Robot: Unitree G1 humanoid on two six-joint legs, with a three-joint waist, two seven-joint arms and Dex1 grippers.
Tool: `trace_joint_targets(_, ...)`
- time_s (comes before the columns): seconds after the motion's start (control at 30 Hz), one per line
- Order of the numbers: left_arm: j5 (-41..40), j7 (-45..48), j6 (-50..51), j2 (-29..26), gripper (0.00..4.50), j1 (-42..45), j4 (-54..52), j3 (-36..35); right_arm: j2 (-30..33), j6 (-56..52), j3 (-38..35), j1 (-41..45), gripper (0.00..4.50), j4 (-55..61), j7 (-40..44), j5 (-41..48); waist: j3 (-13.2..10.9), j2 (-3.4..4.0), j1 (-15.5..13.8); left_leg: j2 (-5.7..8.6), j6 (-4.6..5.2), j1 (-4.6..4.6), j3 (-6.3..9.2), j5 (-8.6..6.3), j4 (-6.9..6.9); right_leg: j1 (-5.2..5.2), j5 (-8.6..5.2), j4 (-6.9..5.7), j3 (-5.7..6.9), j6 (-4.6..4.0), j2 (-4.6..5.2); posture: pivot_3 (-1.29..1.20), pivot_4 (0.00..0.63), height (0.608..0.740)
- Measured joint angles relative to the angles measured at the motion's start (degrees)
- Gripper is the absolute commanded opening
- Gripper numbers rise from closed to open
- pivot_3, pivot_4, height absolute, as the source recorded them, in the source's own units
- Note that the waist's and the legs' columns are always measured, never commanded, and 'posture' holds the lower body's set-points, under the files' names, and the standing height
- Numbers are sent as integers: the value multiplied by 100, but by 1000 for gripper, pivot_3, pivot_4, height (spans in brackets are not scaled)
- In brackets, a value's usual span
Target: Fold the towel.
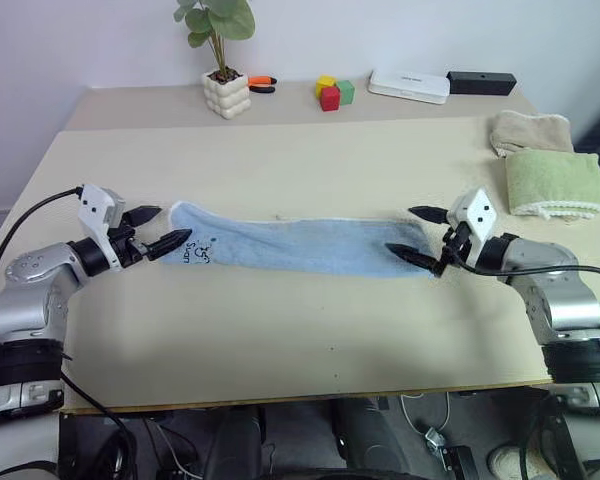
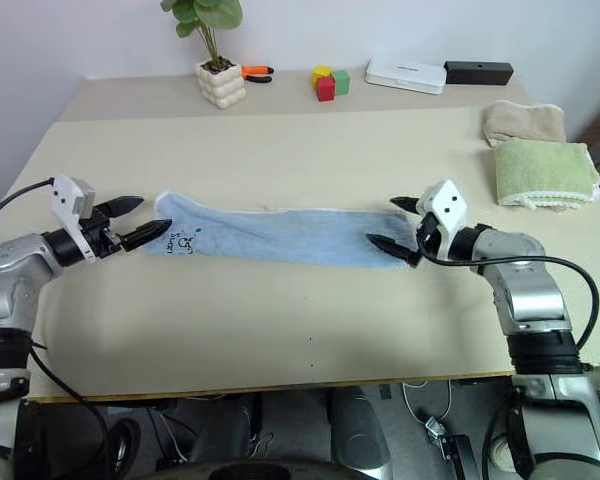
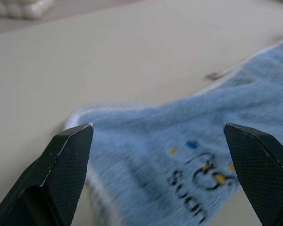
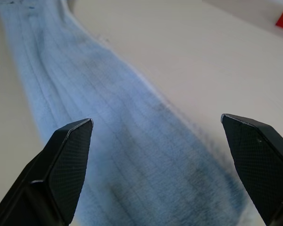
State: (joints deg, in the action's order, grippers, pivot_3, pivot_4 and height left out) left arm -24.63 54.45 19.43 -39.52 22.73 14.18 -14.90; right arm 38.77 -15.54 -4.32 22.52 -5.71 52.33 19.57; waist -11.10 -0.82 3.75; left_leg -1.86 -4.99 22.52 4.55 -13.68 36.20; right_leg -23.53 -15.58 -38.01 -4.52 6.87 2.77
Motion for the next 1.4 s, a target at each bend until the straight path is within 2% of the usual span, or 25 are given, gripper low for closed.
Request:
trace_joint_targets(0.13, -448, -529, 522, 379, 4500, 66, -363, -235, -691, -627, -503, 40, 4450, 374, -989, 375, 1, -2, 26, -3, 2, -12, 2, -2, -7, 9, -1, 4, -1, -1, -5, 0, 150, 740)
trace_joint_targets(0.23, -635, -746, 812, 518, 4500, -2, -828, -227, -969, -976, -526, -316, 4450, 1034, -1250, 658, 1, -2, 8, -2, 4, -5, 6, -3, -9, 9, -3, 11, 0, 1, -3, 0, 150, 740)
trace_joint_targets(0.47, -734, -632, 1124, 434, 4500, -219, -1123, -142, -251, -1165, -586, -996, 4450, 1706, -789, 777, 2, -3, -63, 0, 4, -10, 3, -3, -6, 16, -3, 17, 0, 0, -3, 0, 150, 740)
trace_joint_targets(0.6, -736, -603, 1158, 420, 4500, -233, -1225, -89, -209, -1351, -900, -1542, 4450, 1853, -876, 966, 2, -3, -109, 0, 8, -8, 2, -6, -9, 17, -3, 28, -1, 1, -3, 0, 150, 740)
trace_joint_targets(0.8, -779, -487, 1220, 350, 4500, -654, -1418, -47, -250, -1822, -1634, -2848, 4450, 2346, -1131, 1445, 2, -3, -132, -1, 12, -8, 1, -8, -8, 24, -4, 42, -1, 0, -3, 0, 150, 740)
trace_joint_targets(0.97, -871, -287, 1265, 348, 4500, -661, -1561, 21, -591, -2065, -1900, -3022, 4450, 2630, -1669, 1673, 3, -4, -115, -3, 12, -10, 0, -8, -12, 25, -10, 47, -2, -11, -6, 0, 150, 740)
trace_joint_targets(1.13, -813, -247, 1084, 383, 4500, -502, -1490, 123, -766, -1727, -1890, -2275, 4450, 2647, -2237, 1413, 2, -3, -124, -3, 12, -9, -3, -8, -11, 24, -5, 48, -3, -3, -6, 0, 150, 740)
trace_joint_targets(1.17, -791, -403, 1092, 467, 4260, -300, -1377, 115, -778, -1676, -1810, -1983, 4482, 2629, -2368, 1300, 2, -3, -129, -3, 12, -8, -2, -8, -10, 25, -4, 49, -2, -1, -6, 0, 150, 740)
trace_joint_targets(1.23, -789, -774, 1163, 729, 3643, 136, -1228, 111, -917, -1638, -1425, -1434, 3916, 2626, -2558, 1131, 4, -6, -131, -2, 12, -7, 0, -8, -8, 29, -3, 54, -2, 1, -6, 0, 150, 740)
trace_joint_targets(1.27, -752, -967, 1171, 865, 3122, 304, -1214, 159, -1037, -1613, -1131, -1210, 3582, 2627, -2635, 995, 5, -7, -127, -2, 12, -7, 0, -8, -10, 29, -3, 60, -2, 2, -5, 0, 150, 740)
trace_joint_targets(1.4, -270, -1604, 997, 1227, 1033, 510, -1149, 511, -1597, -1416, -127, -791, 1526, 2469, -2959, 408, 5, -6, -116, -2, 26, -5, 0, -16, -19, 27, -3, 69, -2, 3, -5, 0, 150, 740)
